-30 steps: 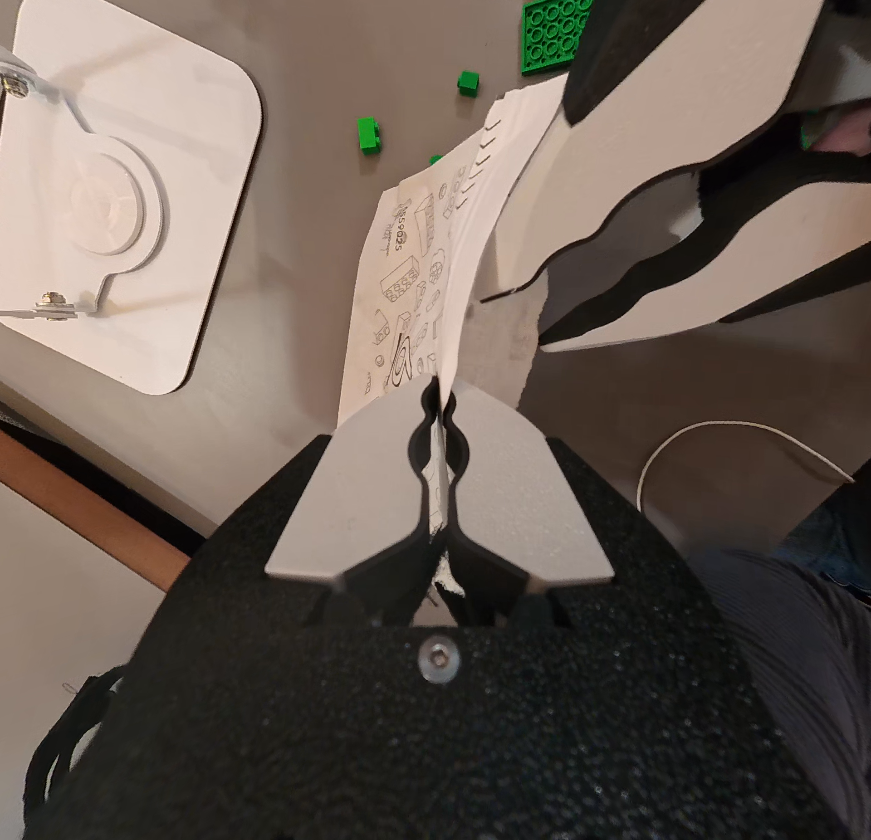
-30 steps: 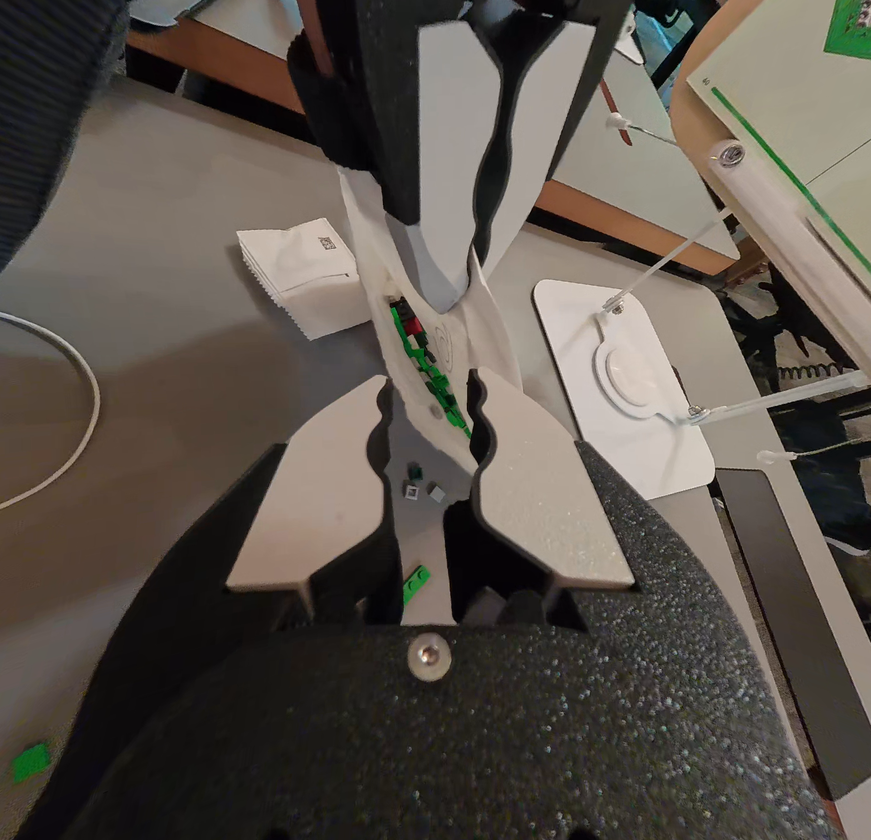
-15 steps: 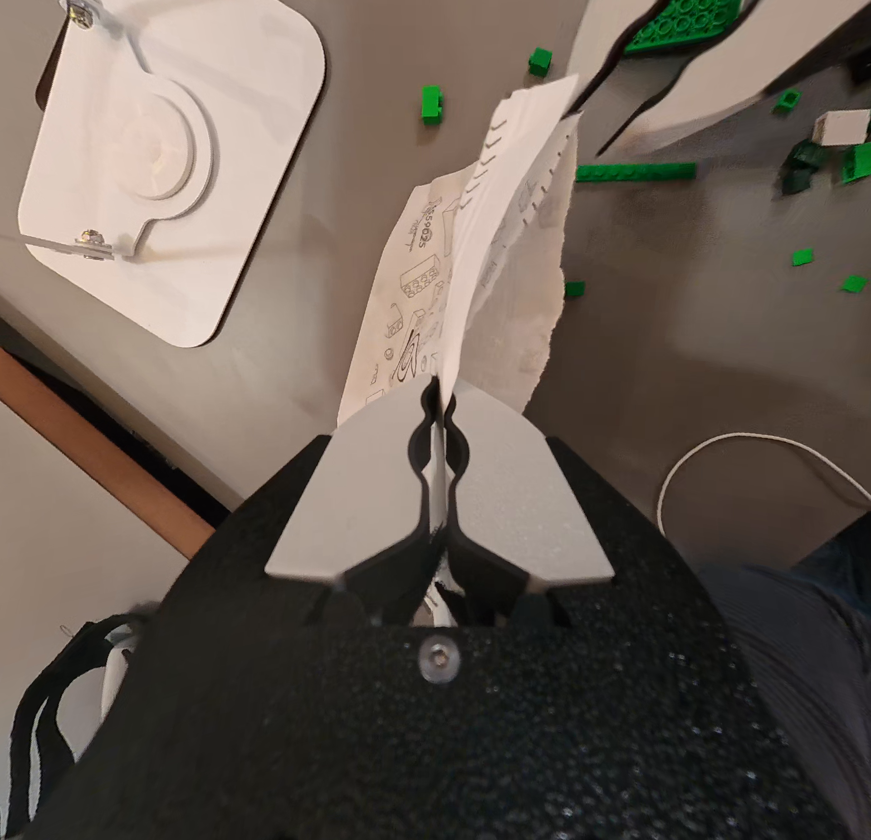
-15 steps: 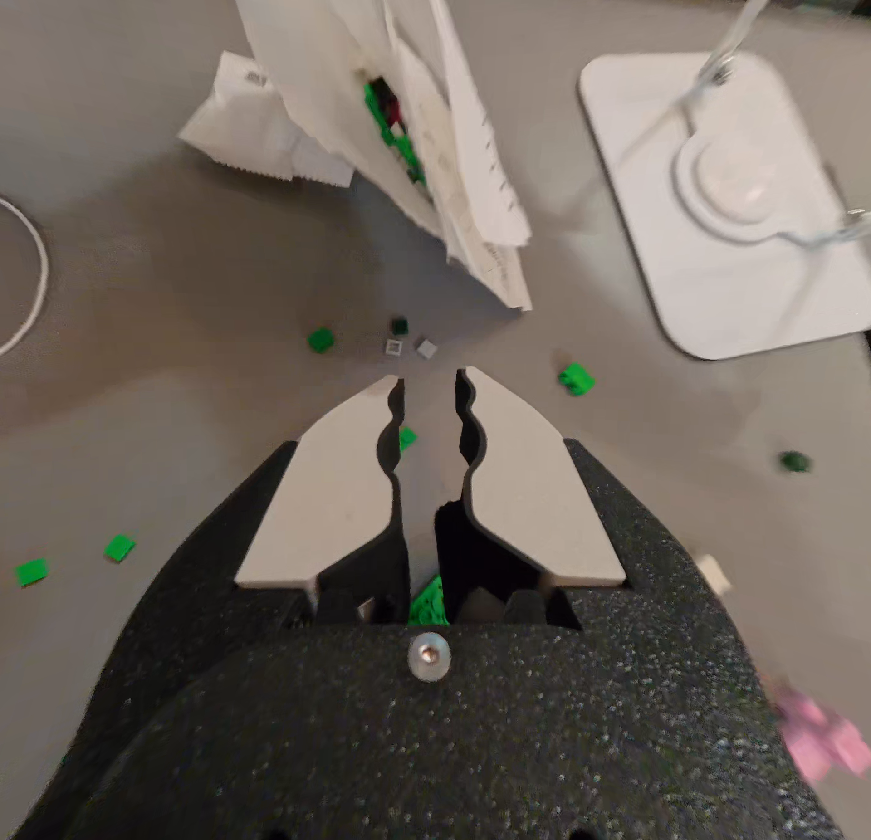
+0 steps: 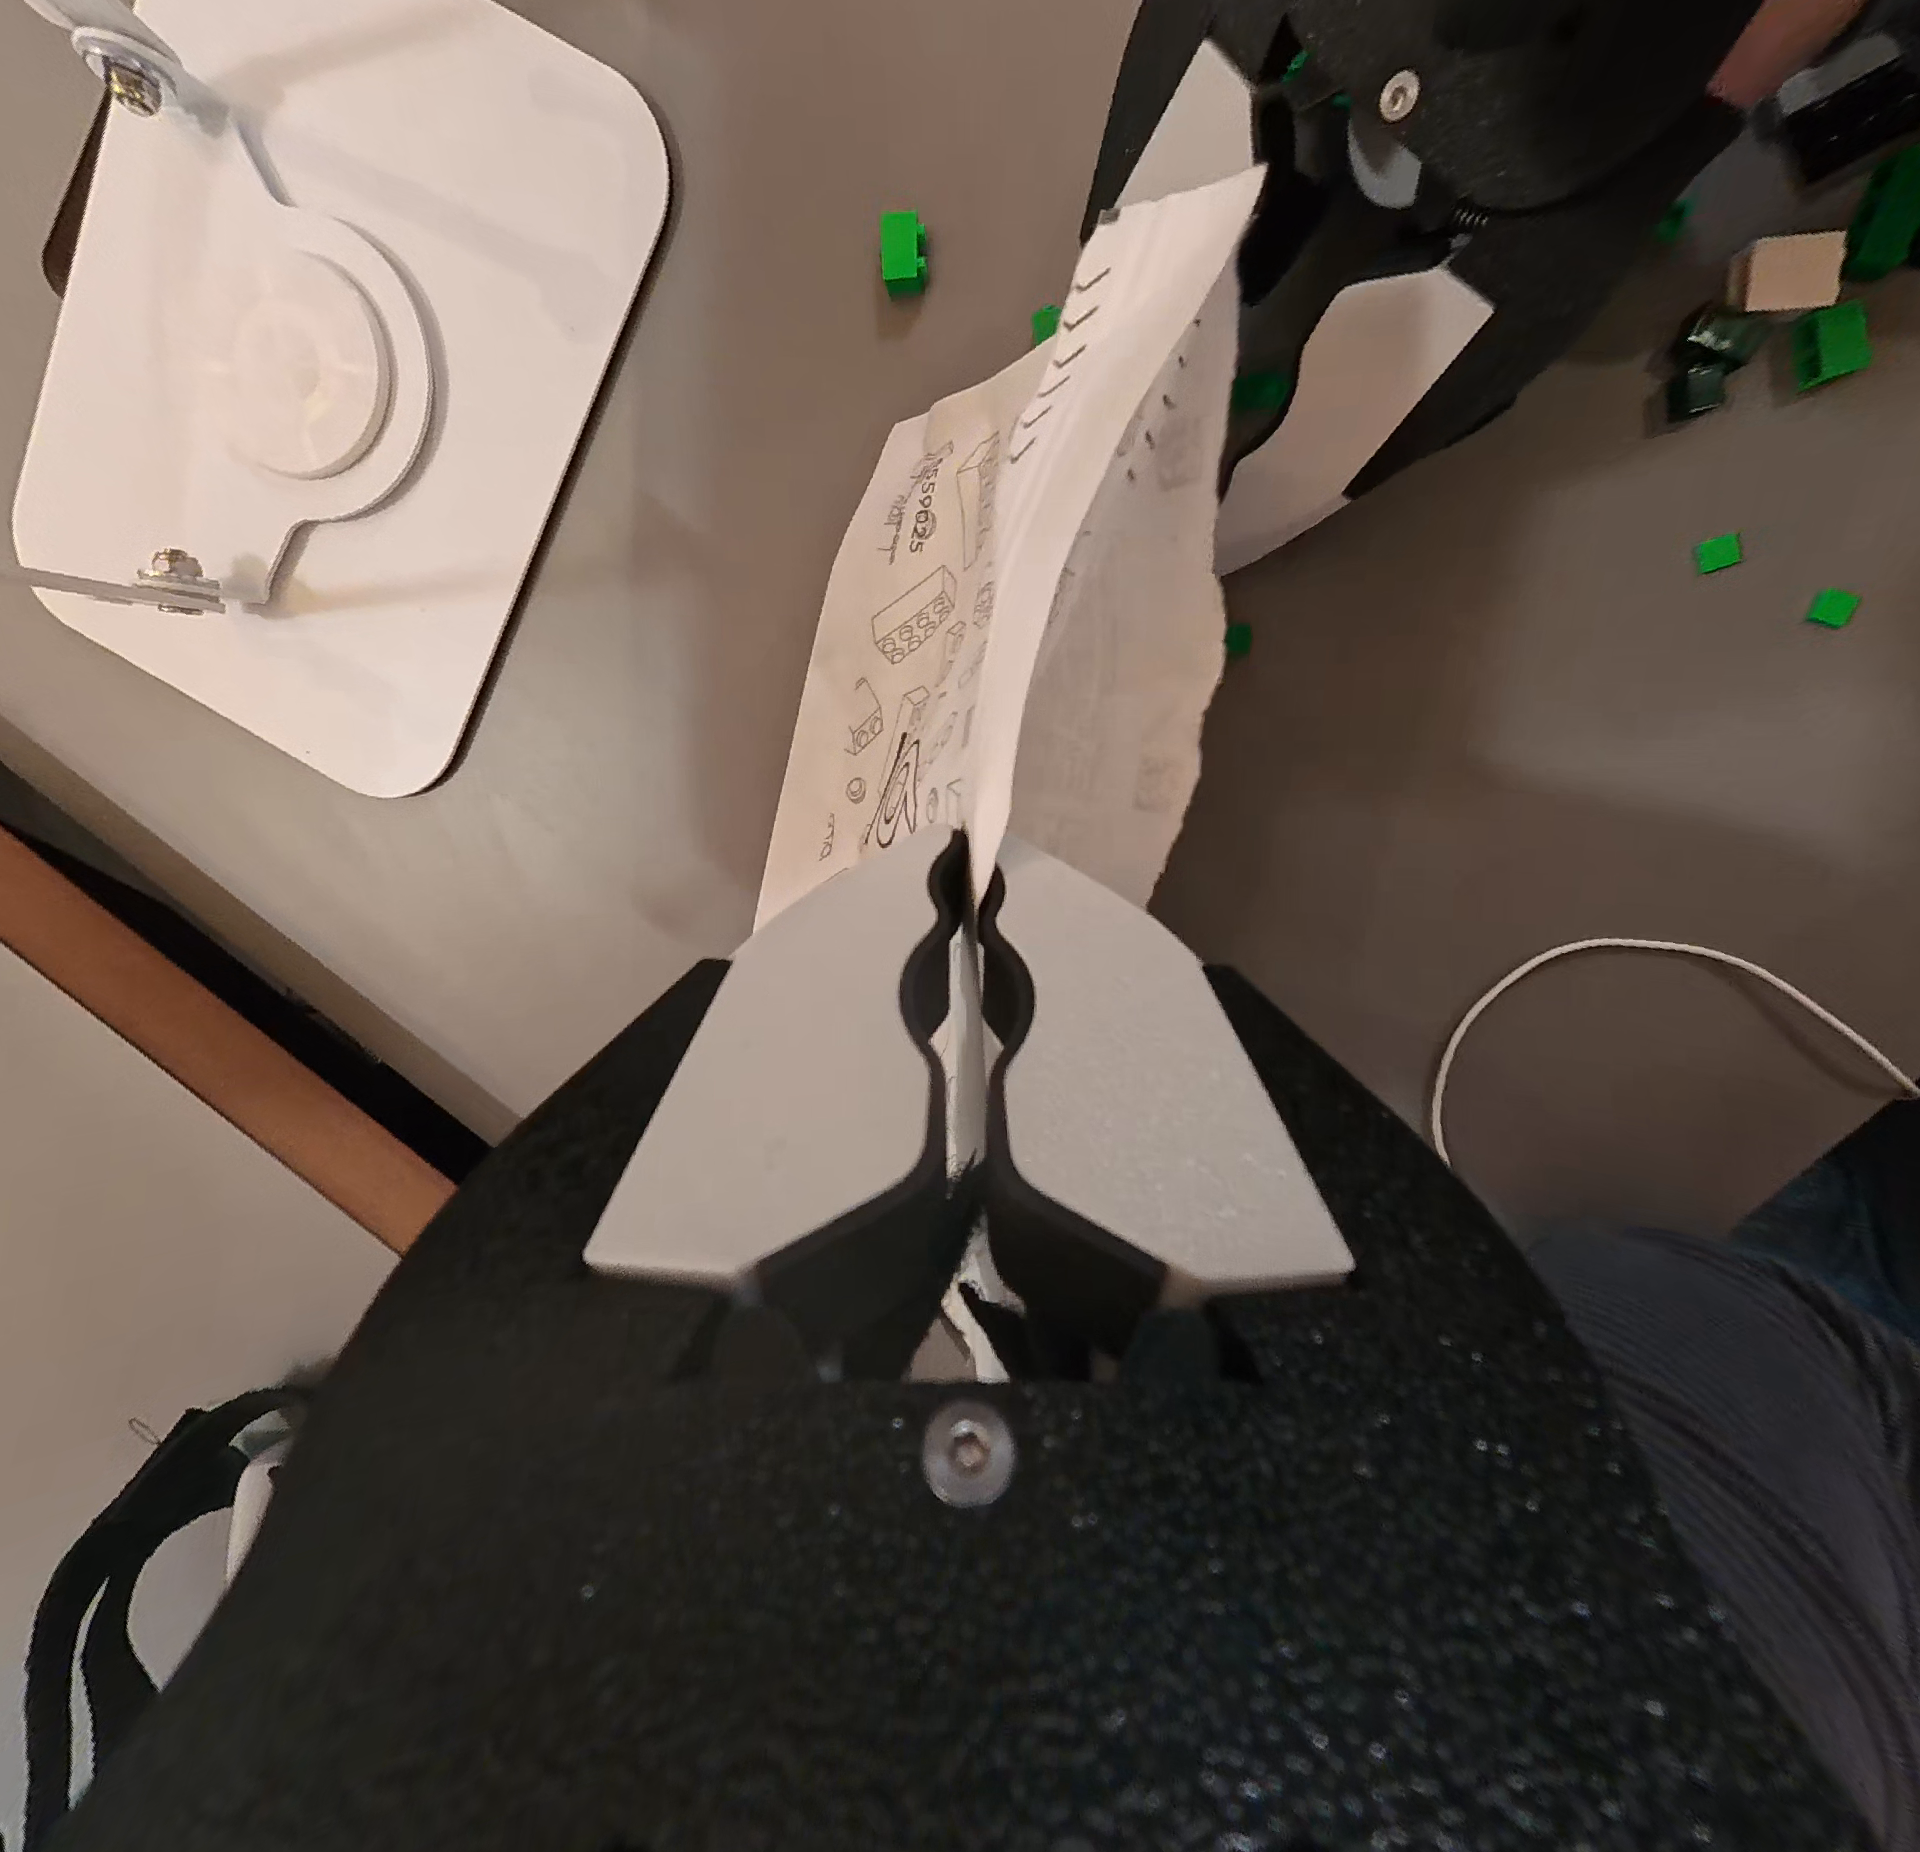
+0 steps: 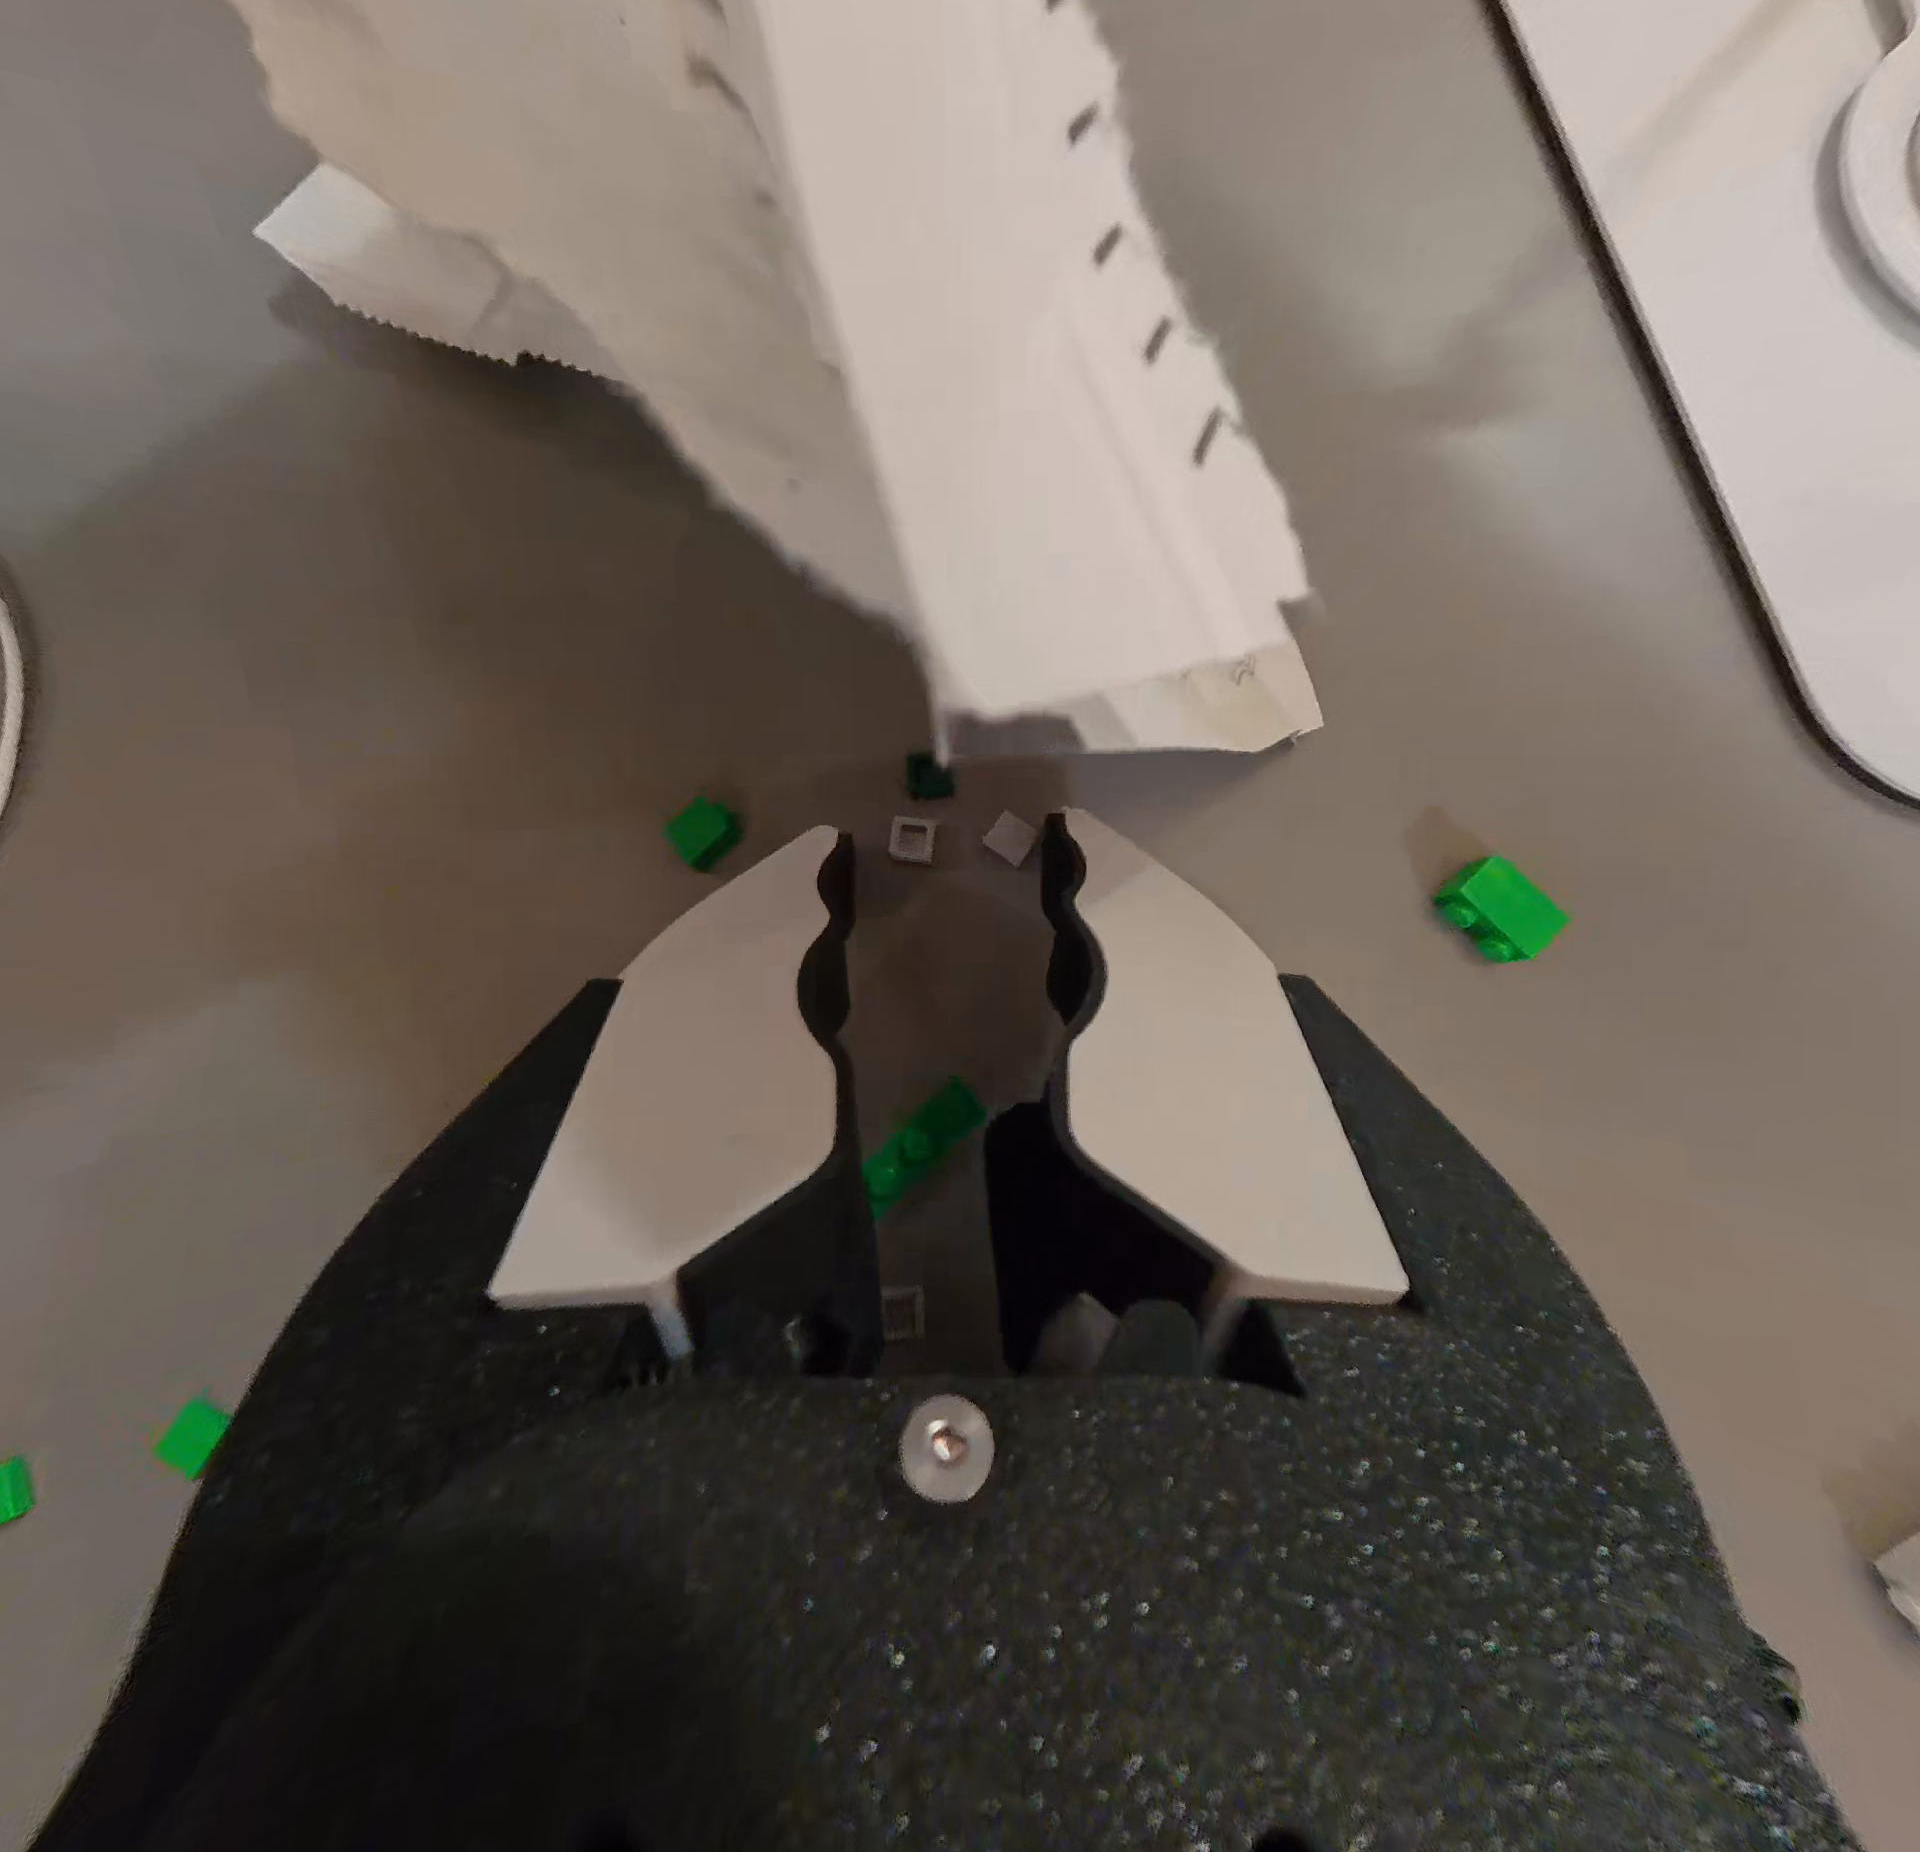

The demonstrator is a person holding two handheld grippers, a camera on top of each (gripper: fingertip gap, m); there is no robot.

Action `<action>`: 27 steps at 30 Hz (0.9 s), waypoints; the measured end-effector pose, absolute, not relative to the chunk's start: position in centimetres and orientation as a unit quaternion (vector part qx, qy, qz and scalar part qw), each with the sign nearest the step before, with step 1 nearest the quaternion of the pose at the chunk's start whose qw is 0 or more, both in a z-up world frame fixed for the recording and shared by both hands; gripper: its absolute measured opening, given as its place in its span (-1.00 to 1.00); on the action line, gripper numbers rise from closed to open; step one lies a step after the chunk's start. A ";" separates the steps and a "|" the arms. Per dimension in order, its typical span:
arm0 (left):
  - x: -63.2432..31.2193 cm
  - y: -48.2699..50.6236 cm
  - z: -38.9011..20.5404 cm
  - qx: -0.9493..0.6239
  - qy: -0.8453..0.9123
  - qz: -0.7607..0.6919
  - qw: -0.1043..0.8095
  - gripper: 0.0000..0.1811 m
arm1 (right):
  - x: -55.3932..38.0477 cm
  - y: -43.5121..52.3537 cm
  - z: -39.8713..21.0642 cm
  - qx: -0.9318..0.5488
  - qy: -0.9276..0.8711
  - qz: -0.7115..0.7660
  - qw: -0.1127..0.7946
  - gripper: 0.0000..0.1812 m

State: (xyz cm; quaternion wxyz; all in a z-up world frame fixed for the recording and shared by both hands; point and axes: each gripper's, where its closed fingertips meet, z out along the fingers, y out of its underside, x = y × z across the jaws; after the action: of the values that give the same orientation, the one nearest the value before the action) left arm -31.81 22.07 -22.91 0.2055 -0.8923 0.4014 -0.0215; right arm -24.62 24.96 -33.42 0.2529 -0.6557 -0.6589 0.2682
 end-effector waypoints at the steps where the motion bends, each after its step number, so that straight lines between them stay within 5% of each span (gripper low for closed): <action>1: -31.8 22.1 -22.9 -0.892 0.401 -0.022 0.206 -1.00 | -24.7 24.9 -33.4 -0.656 -0.658 0.269 0.251 -0.64; 15: -31.3 22.0 -23.1 -0.890 0.410 -0.023 0.200 -1.00 | -24.4 24.6 -32.4 -0.633 -0.681 0.243 0.276 -0.83; 27: -31.0 22.0 -23.2 -0.890 0.412 -0.024 0.194 -1.00 | -23.6 19.6 -22.8 -0.558 -0.697 0.307 0.329 -0.83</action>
State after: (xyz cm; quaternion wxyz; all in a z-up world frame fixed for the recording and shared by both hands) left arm -31.03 22.03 -23.23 0.1938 -0.8901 0.4118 -0.0236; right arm -23.63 19.61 -22.76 0.3289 -0.5577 -0.6974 0.3073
